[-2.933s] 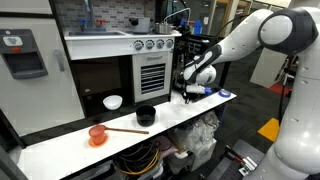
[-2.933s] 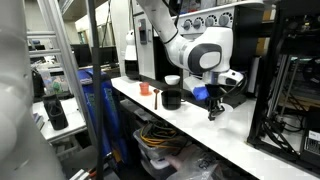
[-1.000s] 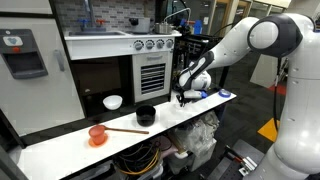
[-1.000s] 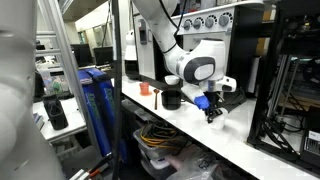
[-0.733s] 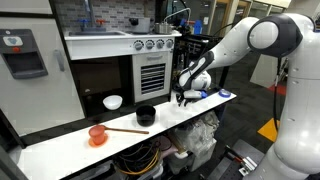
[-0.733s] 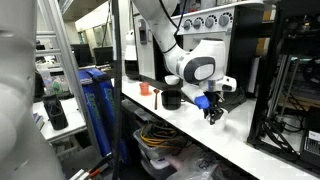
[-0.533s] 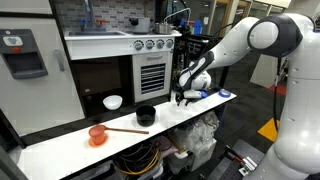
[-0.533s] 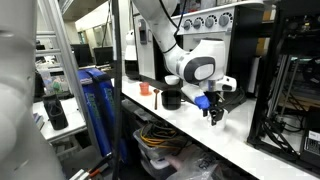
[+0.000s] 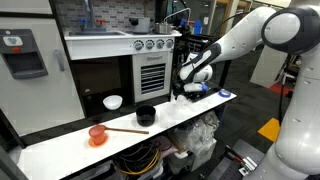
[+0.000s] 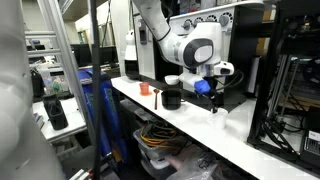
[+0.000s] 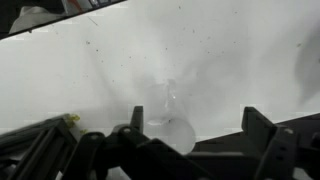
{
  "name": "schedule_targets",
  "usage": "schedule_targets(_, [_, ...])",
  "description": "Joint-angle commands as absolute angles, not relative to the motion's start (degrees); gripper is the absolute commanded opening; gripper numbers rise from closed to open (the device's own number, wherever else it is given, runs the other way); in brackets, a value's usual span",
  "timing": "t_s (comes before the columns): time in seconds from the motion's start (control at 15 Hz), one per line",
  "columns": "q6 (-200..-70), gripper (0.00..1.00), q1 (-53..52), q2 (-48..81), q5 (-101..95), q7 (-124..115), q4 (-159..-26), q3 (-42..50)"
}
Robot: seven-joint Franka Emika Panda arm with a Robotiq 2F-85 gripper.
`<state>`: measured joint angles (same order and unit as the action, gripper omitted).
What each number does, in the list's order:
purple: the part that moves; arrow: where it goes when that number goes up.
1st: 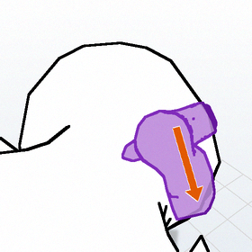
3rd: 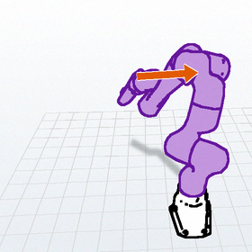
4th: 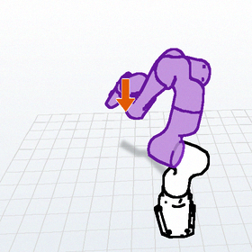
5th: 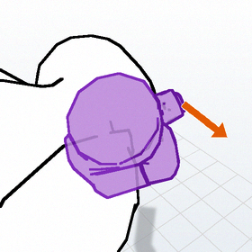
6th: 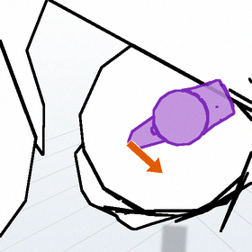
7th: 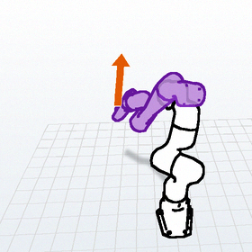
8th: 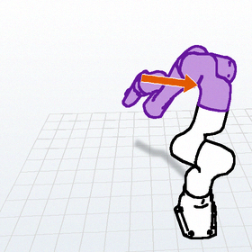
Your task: Pour the contents in the white mug into the black mug, use the wooden spoon to stir the contents in the black mug
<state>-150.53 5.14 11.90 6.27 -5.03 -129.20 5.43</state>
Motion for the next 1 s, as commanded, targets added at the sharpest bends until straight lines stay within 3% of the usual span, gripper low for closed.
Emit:
schedule_targets(0.0, [-141.96, 1.0, 3.94, 2.66, 3.05, -5.22, -130.95, 5.08])
schedule_targets(0.53, [-134.85, 1.0, -0.9, -9.96, 7.5, 1.68, -131.56, 0.79])
schedule_targets(0.93, [-136.15, 1.0, -7.76, -10.23, 16.88, 13.9, -130.38, -1.56])
